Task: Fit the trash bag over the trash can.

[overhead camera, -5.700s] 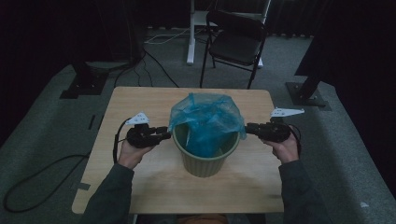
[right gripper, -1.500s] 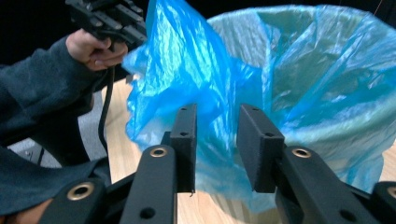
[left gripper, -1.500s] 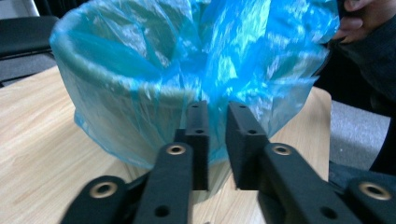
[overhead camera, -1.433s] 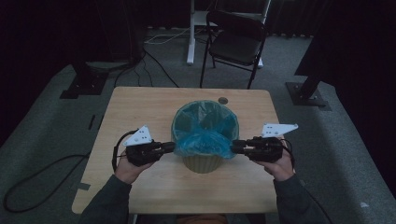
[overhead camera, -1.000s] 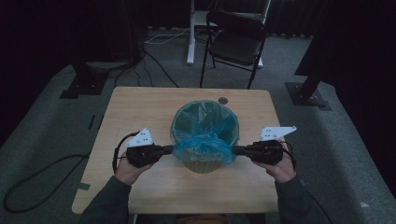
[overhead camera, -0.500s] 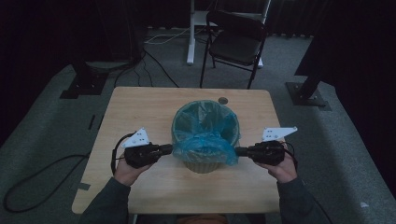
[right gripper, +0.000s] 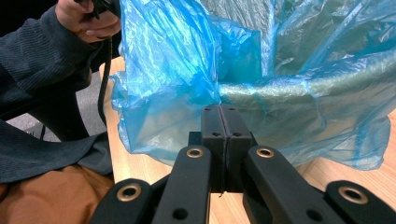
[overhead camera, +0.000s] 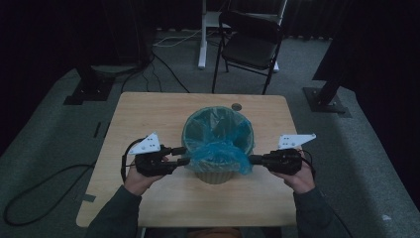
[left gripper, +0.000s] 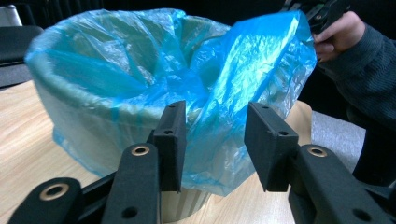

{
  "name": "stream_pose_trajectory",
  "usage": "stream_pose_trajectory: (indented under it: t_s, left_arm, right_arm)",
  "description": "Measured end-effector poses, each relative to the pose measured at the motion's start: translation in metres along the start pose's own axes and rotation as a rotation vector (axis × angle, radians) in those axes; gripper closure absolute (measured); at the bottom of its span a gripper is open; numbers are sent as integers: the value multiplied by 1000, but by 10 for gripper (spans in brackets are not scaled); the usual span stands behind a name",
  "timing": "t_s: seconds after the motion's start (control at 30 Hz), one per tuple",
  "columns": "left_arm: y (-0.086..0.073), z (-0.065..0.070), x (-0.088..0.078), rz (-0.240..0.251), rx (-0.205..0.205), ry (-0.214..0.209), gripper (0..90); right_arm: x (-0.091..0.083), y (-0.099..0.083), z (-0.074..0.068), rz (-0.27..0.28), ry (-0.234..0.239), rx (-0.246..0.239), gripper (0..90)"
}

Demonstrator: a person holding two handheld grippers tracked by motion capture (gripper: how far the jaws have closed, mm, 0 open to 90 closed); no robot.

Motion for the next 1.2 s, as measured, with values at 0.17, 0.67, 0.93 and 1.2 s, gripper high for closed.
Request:
stream_pose_trajectory:
  t_s: [0.17, 0.67, 0.93, 1.2]
  left_arm:
    - [-1, 1, 4, -11, 4, 3, 710]
    - [-13, 5, 8, -41, 6, -12, 895]
    - [-23, 8, 11, -63, 11, -20, 895]
    - [-32, 6, 13, -80, 4, -15, 895]
  right_arm:
    - [0, 0, 0, 4, 0, 1, 900]
    - [5, -4, -1, -5, 13, 6, 900]
    - [7, -8, -1, -13, 20, 11, 900]
    - [6, -11, -1, -11, 21, 17, 900]
Point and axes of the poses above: each handheld gripper's, and its own axes: x roughly forward along the jaws, y roughly out of its top, z roughly to its right, the point moved 10 cm from there along x, roughly forward along the jaws, and after that the axes turned 10 degrees about y, right-handed, at the moved point
